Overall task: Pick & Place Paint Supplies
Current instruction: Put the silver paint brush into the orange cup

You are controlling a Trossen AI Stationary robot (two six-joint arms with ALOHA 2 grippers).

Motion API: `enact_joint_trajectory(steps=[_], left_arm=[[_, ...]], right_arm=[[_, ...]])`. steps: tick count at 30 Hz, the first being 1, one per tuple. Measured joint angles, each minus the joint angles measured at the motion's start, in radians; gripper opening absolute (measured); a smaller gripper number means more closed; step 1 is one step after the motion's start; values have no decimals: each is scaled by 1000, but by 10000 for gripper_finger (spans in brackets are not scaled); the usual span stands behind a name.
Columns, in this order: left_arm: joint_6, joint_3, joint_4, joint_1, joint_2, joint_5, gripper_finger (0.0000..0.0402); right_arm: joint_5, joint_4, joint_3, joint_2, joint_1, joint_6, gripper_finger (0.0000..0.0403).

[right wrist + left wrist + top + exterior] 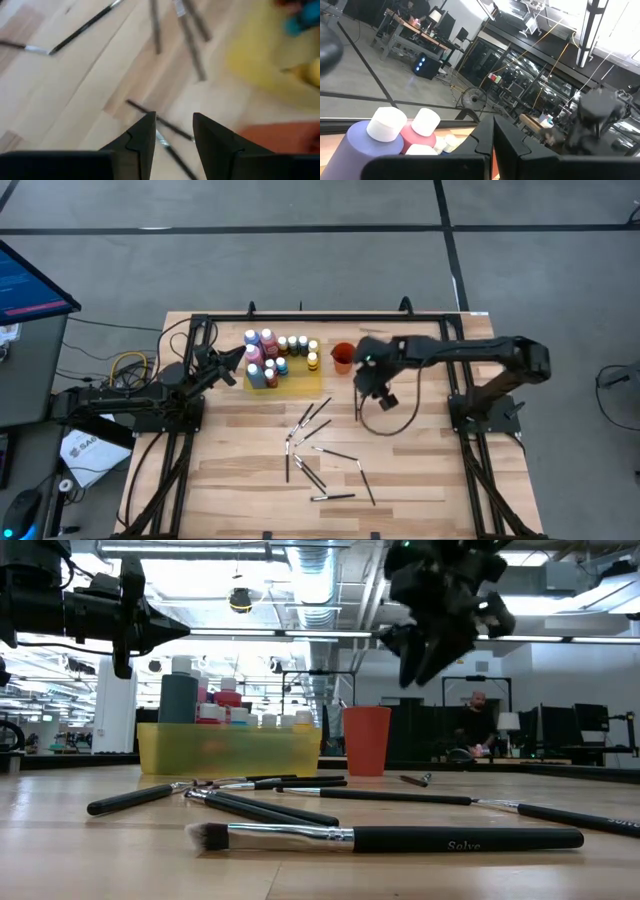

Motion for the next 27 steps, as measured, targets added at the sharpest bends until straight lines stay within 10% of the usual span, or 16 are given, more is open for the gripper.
enact_joint_trajectory(steps=[12, 27], left_arm=[[0, 0, 0, 0, 0, 0, 1], [0, 0, 0, 0, 0, 0, 1]], right_arm=[[165, -26, 0, 292, 93, -120, 124], [195, -17, 2, 346, 120, -120, 116]])
